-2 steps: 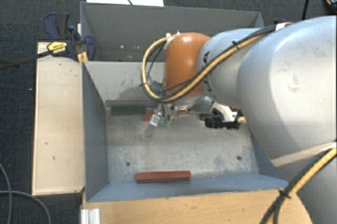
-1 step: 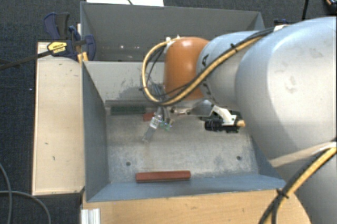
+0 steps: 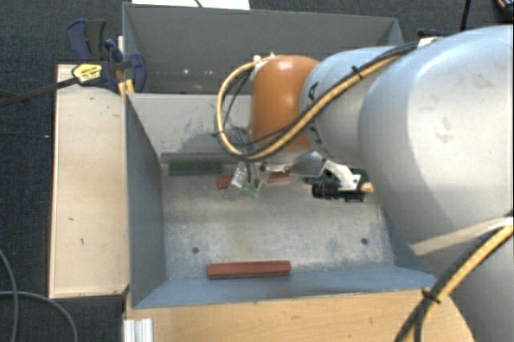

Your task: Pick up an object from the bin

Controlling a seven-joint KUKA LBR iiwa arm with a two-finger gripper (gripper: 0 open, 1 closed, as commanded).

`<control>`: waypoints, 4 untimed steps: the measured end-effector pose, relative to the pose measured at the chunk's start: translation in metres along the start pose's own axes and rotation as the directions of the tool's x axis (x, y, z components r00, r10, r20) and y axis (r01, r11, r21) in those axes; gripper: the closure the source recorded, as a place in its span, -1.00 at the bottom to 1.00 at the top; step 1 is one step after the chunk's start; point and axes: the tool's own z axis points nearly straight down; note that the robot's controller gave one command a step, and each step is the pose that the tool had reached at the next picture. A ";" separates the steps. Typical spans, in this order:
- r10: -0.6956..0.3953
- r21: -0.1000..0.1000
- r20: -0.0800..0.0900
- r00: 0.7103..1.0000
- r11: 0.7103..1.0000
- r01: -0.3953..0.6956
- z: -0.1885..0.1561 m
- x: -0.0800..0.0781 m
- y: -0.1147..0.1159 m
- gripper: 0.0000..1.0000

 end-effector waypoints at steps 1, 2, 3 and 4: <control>-0.001 0.001 -0.002 1.000 1.000 0.001 0.001 0.001 0.000 -1.00; 0.000 -0.001 0.000 1.000 1.000 0.000 0.000 0.000 0.000 1.00; 0.001 0.001 -0.002 1.000 1.000 -0.001 0.001 0.001 0.000 -1.00; 0.002 0.001 -0.002 1.000 1.000 -0.002 0.001 0.001 0.000 1.00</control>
Offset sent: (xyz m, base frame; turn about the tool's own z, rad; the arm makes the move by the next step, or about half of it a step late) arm 0.0000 0.0000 0.0000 0.0000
